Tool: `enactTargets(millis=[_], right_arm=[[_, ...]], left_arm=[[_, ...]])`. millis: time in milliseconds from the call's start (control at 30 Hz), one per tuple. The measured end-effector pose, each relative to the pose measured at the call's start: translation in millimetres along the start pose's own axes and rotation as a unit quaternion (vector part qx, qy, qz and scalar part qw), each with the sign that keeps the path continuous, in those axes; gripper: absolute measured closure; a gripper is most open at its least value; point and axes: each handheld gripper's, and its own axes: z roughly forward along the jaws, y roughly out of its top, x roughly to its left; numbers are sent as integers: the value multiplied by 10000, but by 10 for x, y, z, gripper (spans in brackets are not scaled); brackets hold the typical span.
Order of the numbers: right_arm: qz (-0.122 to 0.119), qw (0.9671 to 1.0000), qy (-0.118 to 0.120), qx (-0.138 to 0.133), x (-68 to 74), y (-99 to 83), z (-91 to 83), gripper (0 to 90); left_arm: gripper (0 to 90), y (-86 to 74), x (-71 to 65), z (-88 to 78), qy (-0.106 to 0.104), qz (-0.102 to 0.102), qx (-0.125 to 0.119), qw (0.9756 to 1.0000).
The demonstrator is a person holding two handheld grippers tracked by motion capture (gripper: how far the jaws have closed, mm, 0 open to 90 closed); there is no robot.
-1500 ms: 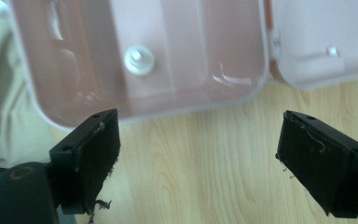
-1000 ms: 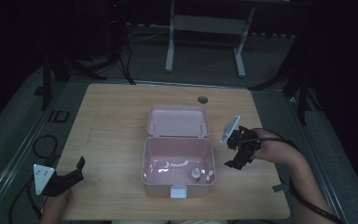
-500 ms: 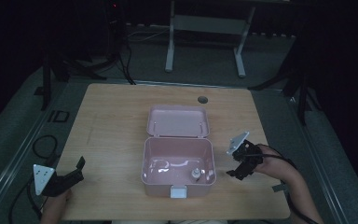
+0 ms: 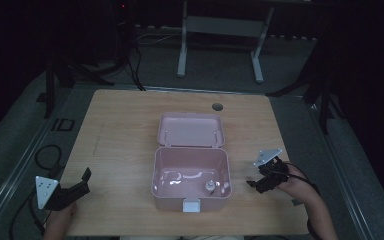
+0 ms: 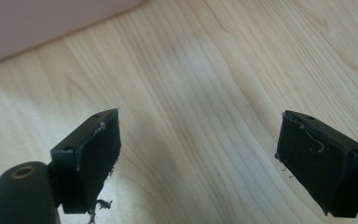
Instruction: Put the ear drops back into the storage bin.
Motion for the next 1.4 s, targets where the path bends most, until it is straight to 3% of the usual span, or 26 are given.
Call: enactTargets(millis=[167, 333, 467, 600, 667, 700, 733, 767, 800, 867, 900, 933, 967, 1033, 1067, 1133, 1167, 1200, 1233, 1267, 1400], right_arm=[[364, 9987, -242, -244, -5, -157, 95, 131], [739, 9941, -575, -547, -13, -251, 142, 130], [1010, 9872, -959, -780, -20, -303, 155, 128], [1308, 9799, -1185, -929, -37, -343, 169, 124], [1345, 9787, -1222, -951, -41, -352, 174, 123], [1494, 9743, -1389, -961, -43, -381, 194, 119], [1494, 9743, -1389, -961, -43, -381, 194, 119], [1659, 9695, -1479, -1037, -38, -414, 209, 116], [1659, 9695, -1479, -1037, -38, -414, 209, 116], [1752, 9654, -1588, -1098, -27, -445, 229, 116], [1878, 9598, -1734, -1159, -12, -472, 244, 116], [1878, 9598, -1734, -1159, -12, -472, 244, 116], [1960, 9545, -1885, -1224, 3, -485, 256, 116], [1990, 9525, -1941, -1241, 6, -490, 260, 116], [2079, 9452, -2150, -1309, 16, -506, 270, 116], [2238, 9359, -2313, -1429, 18, -530, 269, 116], [2238, 9359, -2313, -1429, 18, -530, 269, 116], [2342, 9309, -2378, -1486, 15, -544, 268, 116], [2534, 9201, -2536, -1578, 12, -571, 264, 116], [2534, 9201, -2536, -1578, 12, -571, 264, 116], [2764, 9020, -2805, -1769, 27, -603, 253, 116]], left_arm=[[20, 0, -2, 1, 2, -12, -2, 10000], [20, 0, 0, -1, 0, -2, -2, 10000], [20, 0, -1, 0, -1, 2, 1, 10000], [20, 0, -3, 1, 1, -2, -1, 10000], [20, 0, -3, 0, 0, -3, -2, 10000], [20, 0, -1, -1, 2, 2, 2, 10000], [20, 0, -1, -1, 2, 2, 2, 10000], [20, 0, -1, -1, -1, 3, 2, 10000], [20, 0, -1, -1, 1, 1, -2, 10000], [20, 0, -1, 0, -5, -3, 1, 10000], [20, 0, 0, 0, -6, 0, -1, 10000], [20, 0, 0, 0, -6, 0, -1, 10000], [20, 0, -1, 0, -6, 2, 5, 10000], [20, 0, -3, 0, -2, -5, -3, 10000], [20, 0, -3, 1, -2, -1, 2, 10000], [20, 0, -3, -1, 0, 0, -4, 10000], [20, 0, -3, 0, -2, -3, -1, 10000], [20, 0, -3, 0, -1, 0, -5, 10000], [20, 0, -3, 1, -4, 4, 3, 10000], [20, 0, -3, 1, -4, 4, 3, 10000], [20, 0, -3, 0, -3, 4, -3, 10000]])
